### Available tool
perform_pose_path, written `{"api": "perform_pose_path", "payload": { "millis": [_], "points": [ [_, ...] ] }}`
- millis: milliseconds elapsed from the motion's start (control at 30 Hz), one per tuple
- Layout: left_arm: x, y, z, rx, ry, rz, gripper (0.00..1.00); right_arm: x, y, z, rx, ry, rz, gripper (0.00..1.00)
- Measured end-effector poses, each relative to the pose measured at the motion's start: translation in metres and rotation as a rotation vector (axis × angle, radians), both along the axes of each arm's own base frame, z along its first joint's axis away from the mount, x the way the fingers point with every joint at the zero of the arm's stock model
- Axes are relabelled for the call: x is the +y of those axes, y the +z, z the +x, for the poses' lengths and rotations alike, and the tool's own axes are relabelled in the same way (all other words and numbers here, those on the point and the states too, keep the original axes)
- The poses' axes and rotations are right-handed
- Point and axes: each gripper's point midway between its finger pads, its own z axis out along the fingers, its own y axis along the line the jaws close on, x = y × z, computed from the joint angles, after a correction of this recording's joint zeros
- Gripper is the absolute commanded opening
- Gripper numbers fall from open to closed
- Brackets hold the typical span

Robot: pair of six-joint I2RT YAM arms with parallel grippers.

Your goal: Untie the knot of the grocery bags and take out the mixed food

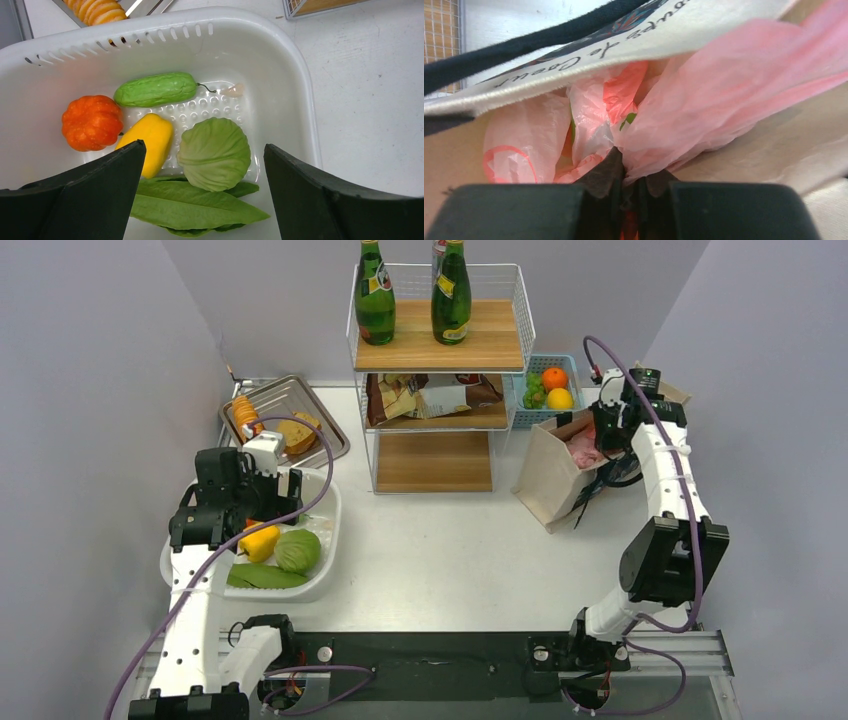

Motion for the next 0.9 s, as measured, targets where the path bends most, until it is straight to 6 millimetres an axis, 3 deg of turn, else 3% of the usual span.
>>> {"api": "perform_pose_path", "payload": {
  "millis": [167, 467, 700, 900],
  "points": [
    [0.0, -0.001, 0.001, 0.007, 0.002, -0.004, 0.88, -0.012, 0.027, -0.001, -0.066, -0.055, 0.025, 0.0],
    [-0.001, -0.005, 0.002, 0.025, 0.013, -0.016, 0.88, -0.021, 0.155, -0.016, -0.396, -0.114, 0.073, 0.0],
    [-0.002, -0.001, 0.006, 0.021, 0.027, -0.03, 0.88, -0.006, 0.244, -0.03, -0.621, -0.089, 0.12, 0.0],
    [-0.002, 0.003, 0.009, 0.015, 0.031, -0.035, 0.87, 0.019, 0.299, -0.061, -0.763, -0.032, 0.182, 0.0]
  ]
}}
